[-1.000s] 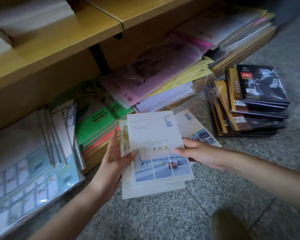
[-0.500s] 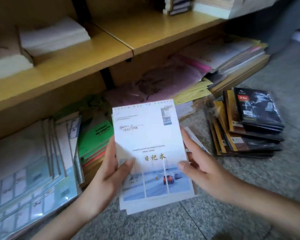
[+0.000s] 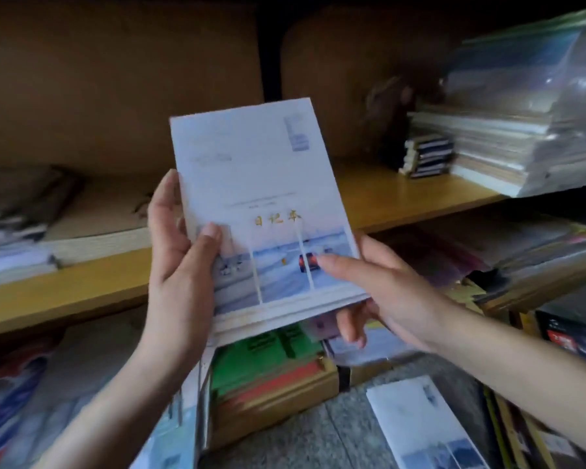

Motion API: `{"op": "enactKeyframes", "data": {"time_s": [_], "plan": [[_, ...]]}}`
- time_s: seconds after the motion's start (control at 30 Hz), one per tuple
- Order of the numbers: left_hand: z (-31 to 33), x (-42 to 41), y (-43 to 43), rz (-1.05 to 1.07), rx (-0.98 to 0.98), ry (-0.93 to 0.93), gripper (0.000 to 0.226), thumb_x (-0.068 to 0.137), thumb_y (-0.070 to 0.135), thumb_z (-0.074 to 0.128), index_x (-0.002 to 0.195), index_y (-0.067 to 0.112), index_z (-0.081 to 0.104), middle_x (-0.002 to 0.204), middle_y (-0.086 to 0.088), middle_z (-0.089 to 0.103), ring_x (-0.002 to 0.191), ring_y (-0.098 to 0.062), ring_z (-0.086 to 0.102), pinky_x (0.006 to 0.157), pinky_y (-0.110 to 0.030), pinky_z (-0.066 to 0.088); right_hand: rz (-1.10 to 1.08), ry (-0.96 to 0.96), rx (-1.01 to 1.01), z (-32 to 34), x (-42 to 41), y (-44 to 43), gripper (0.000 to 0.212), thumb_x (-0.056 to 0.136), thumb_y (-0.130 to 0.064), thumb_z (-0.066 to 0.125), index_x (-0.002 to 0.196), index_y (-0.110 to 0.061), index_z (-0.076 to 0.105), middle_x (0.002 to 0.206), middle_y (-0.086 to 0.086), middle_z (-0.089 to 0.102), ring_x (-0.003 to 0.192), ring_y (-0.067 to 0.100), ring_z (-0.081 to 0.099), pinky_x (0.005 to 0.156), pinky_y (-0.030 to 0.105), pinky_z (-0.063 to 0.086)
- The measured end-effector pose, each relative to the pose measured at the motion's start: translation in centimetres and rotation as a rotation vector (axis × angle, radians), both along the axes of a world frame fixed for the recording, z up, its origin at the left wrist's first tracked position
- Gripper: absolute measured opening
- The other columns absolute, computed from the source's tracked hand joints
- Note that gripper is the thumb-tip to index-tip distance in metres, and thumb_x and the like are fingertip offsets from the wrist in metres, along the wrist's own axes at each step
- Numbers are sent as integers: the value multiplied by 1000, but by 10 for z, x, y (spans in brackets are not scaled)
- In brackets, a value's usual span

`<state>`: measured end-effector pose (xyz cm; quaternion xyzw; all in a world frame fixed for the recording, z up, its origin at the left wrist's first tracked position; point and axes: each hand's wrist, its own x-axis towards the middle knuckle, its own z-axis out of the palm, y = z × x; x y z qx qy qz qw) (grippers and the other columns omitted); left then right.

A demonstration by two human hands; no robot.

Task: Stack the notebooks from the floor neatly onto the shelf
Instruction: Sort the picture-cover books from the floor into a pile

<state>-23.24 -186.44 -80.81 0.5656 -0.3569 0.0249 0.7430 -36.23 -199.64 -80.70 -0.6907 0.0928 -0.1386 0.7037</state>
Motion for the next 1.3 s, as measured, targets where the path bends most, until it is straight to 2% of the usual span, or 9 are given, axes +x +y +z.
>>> {"op": "enactKeyframes", "data": {"time_s": [0.13, 0.3, 0.4, 0.6, 0.77, 0.87, 0.97, 1.13, 1.3], "plan": [[15, 28, 4, 61, 133, 139, 39, 96, 13, 45, 130, 32, 43, 102, 19, 59, 74, 13, 62, 57, -5, 47, -48, -43, 172, 21, 41, -6, 15, 93, -18, 53, 106, -12, 54, 79, 7, 56, 33, 8, 40, 30, 14, 26], [12, 58, 13, 185, 352, -95, 25, 95, 19, 49, 114, 33, 55, 121, 1, 55, 103, -1, 56, 87, -24, 48, -32, -17, 128, 45, 97, -43, 10, 95, -14, 51, 101, -7, 52, 87, 9, 58, 40, 4, 39, 32, 13, 27], [6, 59, 18, 222, 445, -267, 27, 92, 19, 52, 100, 45, 54, 117, 12, 51, 102, 13, 49, 85, -10, 41, -86, 33, 156, 48, 124, -55, 16, 94, -16, 54, 104, -4, 52, 89, 10, 54, 39, 3, 35, 32, 12, 25], [-7, 74, 18, 293, 543, -389, 21, 88, 27, 52, 105, 38, 59, 117, 20, 50, 86, -13, 57, 78, -15, 45, -296, 127, 124, 36, 163, -64, 19, 89, -10, 62, 104, 1, 58, 77, 5, 49, 40, 3, 30, 34, 13, 24], [-15, 81, 13, 361, 655, -502, 23, 89, 20, 55, 105, 36, 60, 113, 23, 46, 100, 5, 43, 76, -8, 34, -341, 141, -253, 18, 166, -65, 46, 82, -20, 71, 123, -9, 54, 101, 3, 59, 66, 10, 52, 54, 19, 44], [-17, 85, 10, 411, 731, -621, 22, 89, 19, 57, 106, 30, 64, 111, 21, 51, 106, -1, 44, 90, -21, 38, -479, 306, -954, 10, 158, -59, 76, 76, -47, 72, 139, -25, 36, 134, 2, 35, 107, 18, 50, 80, 26, 44], [-16, 85, 6, 490, 773, -607, 25, 85, 29, 50, 105, 28, 64, 111, 15, 57, 109, -9, 49, 92, -30, 39, -685, 58, -1532, 12, 153, -49, 59, 78, -52, 65, 128, -27, 45, 129, 2, 38, 113, 18, 47, 85, 27, 45], [-18, 86, 2, 643, 910, -674, 27, 84, 32, 44, 101, 25, 65, 108, 6, 61, 105, -19, 54, 90, -36, 42, -467, -137, -1478, 6, 167, -39, 23, 86, -39, 63, 81, -28, 43, 63, -17, 43, 50, -4, 36, 45, 9, 24], [-17, 86, 0, 662, 1019, -713, 37, 84, 40, 35, 105, 28, 63, 110, 4, 59, 106, -22, 54, 91, -39, 43, -276, -143, -1411, -2, 178, -45, 18, 89, -32, 60, 106, -28, 58, 103, -13, 60, 93, 2, 54, 74, 14, 41]]}}
